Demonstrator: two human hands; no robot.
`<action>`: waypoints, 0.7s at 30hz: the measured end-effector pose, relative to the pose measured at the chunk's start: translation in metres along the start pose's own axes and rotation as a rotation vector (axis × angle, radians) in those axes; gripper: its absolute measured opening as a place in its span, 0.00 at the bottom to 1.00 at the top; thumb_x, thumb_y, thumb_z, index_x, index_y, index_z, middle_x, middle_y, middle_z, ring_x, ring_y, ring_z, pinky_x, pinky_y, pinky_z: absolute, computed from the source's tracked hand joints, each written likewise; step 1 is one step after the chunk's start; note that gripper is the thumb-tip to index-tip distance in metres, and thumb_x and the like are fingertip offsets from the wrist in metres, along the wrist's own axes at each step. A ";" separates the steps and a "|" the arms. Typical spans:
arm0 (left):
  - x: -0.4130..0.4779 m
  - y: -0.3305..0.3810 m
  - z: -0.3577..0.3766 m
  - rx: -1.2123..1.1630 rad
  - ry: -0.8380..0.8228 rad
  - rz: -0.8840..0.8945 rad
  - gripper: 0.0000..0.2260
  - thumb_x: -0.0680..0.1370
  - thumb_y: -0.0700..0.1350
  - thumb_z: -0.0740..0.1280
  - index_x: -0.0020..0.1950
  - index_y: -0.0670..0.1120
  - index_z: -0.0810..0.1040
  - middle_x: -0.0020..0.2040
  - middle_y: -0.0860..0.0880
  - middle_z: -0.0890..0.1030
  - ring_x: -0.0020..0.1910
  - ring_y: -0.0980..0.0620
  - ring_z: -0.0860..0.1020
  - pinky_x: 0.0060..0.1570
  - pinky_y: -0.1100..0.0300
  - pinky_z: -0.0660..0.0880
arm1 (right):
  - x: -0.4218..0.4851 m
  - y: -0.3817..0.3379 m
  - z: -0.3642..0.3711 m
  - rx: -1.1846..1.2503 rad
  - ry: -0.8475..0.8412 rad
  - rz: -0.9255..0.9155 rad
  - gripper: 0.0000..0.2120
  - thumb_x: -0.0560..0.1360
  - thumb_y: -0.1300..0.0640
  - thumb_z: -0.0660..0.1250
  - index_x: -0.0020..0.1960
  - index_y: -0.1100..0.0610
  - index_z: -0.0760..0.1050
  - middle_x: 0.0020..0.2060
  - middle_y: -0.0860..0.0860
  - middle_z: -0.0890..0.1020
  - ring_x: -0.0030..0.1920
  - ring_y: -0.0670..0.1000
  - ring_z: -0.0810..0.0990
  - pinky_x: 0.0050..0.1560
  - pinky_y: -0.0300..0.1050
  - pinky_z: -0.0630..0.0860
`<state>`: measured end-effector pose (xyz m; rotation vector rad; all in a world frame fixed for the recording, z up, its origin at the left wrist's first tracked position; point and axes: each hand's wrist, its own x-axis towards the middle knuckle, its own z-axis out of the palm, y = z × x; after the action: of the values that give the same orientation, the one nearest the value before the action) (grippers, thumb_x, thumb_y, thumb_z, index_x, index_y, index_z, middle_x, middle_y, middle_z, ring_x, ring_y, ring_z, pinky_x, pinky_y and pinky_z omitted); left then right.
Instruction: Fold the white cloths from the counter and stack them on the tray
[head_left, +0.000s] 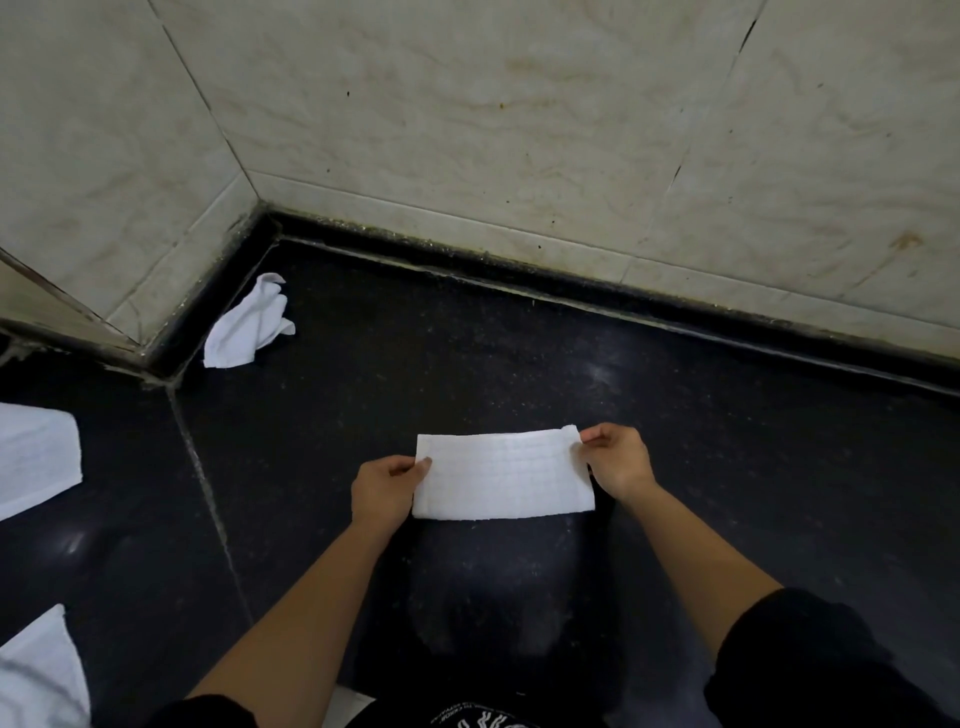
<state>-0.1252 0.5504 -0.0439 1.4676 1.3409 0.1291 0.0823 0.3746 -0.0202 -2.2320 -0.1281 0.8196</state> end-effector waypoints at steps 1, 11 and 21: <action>0.000 0.001 0.001 0.023 0.016 0.003 0.08 0.75 0.48 0.72 0.50 0.46 0.84 0.49 0.49 0.83 0.50 0.48 0.81 0.55 0.47 0.78 | 0.000 0.000 0.000 -0.022 0.009 -0.002 0.04 0.75 0.64 0.66 0.48 0.58 0.79 0.42 0.51 0.81 0.45 0.50 0.78 0.46 0.41 0.72; -0.016 -0.002 -0.005 0.253 0.077 0.049 0.11 0.75 0.51 0.71 0.49 0.44 0.79 0.42 0.50 0.79 0.40 0.53 0.77 0.36 0.62 0.70 | -0.011 0.013 -0.003 -0.161 0.053 -0.023 0.05 0.75 0.56 0.69 0.49 0.56 0.77 0.40 0.50 0.80 0.42 0.49 0.77 0.45 0.43 0.73; -0.041 -0.024 -0.014 0.356 0.019 0.016 0.17 0.72 0.61 0.71 0.43 0.47 0.77 0.37 0.49 0.80 0.37 0.52 0.79 0.35 0.59 0.72 | -0.041 0.029 -0.013 -0.123 -0.066 0.081 0.22 0.67 0.40 0.74 0.40 0.60 0.77 0.36 0.54 0.84 0.37 0.52 0.83 0.38 0.45 0.78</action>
<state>-0.1644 0.5218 -0.0333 1.7772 1.4185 -0.0911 0.0534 0.3326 -0.0123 -2.3389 -0.1230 0.9532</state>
